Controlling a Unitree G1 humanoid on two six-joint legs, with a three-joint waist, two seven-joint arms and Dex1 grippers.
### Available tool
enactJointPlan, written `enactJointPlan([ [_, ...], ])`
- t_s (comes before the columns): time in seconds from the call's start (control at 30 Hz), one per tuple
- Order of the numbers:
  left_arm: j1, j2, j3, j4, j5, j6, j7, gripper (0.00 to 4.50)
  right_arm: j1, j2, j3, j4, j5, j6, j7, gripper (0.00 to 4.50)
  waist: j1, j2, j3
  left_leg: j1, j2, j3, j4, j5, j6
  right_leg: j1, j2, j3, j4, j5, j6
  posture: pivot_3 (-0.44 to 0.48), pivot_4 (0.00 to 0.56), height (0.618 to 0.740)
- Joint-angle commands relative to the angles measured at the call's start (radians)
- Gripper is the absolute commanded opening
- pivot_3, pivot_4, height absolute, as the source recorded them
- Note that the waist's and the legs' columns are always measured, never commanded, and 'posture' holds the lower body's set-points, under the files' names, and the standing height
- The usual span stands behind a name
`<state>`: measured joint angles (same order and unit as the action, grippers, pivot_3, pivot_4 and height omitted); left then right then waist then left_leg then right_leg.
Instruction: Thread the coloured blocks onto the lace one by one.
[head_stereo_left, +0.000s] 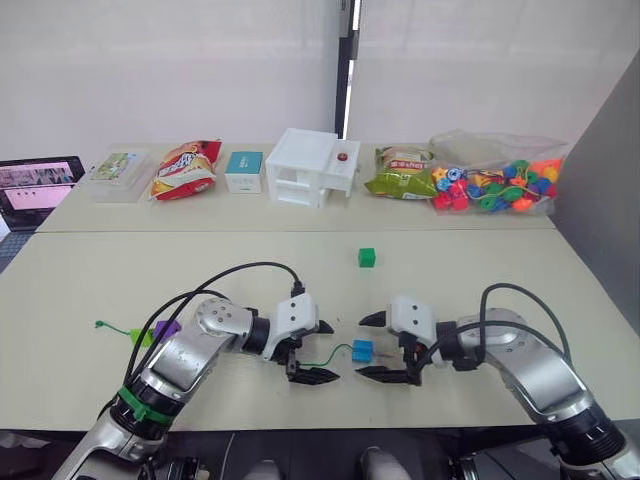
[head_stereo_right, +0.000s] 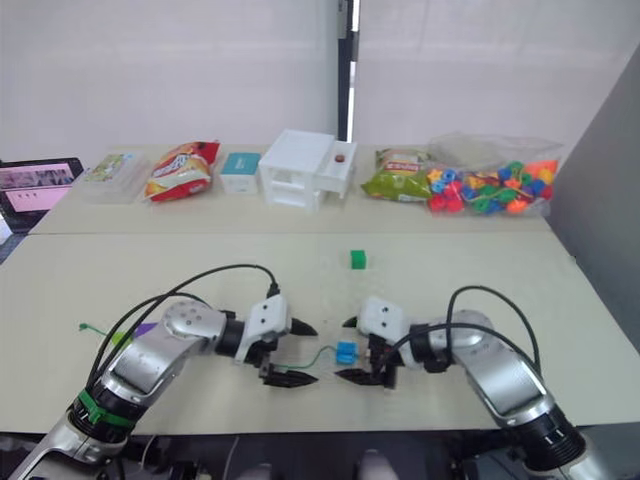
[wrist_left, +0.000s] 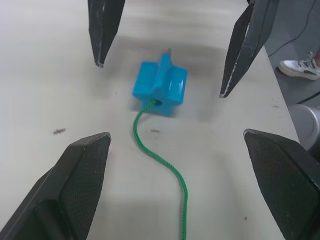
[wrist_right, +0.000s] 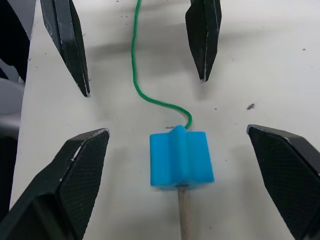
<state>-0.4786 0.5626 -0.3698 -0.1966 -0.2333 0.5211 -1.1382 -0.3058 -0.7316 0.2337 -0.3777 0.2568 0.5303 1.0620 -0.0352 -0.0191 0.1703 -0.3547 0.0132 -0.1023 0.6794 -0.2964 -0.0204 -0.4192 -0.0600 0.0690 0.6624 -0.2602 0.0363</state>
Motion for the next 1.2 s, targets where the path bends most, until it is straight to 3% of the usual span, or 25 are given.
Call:
enactJointPlan([
  [0.03,-0.042,-0.035,-0.026,0.020,0.010,-0.042,-0.007,4.48,0.029,-0.033,-0.059,-0.053,0.032,0.007,-0.001,4.48,0.000,0.000,0.000,0.000,0.000,0.000,0.000,0.000,0.000,0.000,0.000,0.000,0.000,0.000,0.000,0.000,0.150,0.740],
  [0.5,-0.137,-0.163,-0.149,0.268,0.162,-0.245,-0.002,4.48,0.104,-0.063,-0.085,-0.023,0.001,-0.047,-0.023,4.48,-0.001,0.000,0.000,0.000,0.000,0.001,0.000,0.000,0.000,0.000,0.000,0.000,0.000,0.000,0.000,0.000,0.150,0.740],
  [0.83,-0.124,-0.186,-0.147,0.282,0.176,-0.266,-0.008,1.38,0.110,-0.067,-0.066,-0.015,-0.018,-0.049,-0.034,4.50,0.000,0.000,0.000,0.000,0.000,0.001,0.000,0.000,0.000,0.000,0.000,0.000,0.000,0.000,0.000,0.000,0.150,0.740],
  [1.07,-0.119,-0.173,-0.134,0.262,0.161,-0.259,-0.023,1.38,0.077,-0.041,-0.008,0.079,-0.075,-0.104,-0.041,4.50,-0.003,0.000,0.000,0.000,0.000,0.001,0.000,0.000,0.000,0.000,0.000,0.000,0.000,0.000,0.000,0.000,0.150,0.740],
  [1.2,-0.120,-0.174,-0.131,0.259,0.158,-0.255,-0.023,1.38,0.075,-0.035,0.006,0.125,-0.094,-0.147,-0.034,3.29,-0.002,0.000,0.000,0.000,0.000,0.001,0.000,0.000,0.000,0.000,0.000,0.000,0.000,0.000,0.000,0.000,0.150,0.740],
])
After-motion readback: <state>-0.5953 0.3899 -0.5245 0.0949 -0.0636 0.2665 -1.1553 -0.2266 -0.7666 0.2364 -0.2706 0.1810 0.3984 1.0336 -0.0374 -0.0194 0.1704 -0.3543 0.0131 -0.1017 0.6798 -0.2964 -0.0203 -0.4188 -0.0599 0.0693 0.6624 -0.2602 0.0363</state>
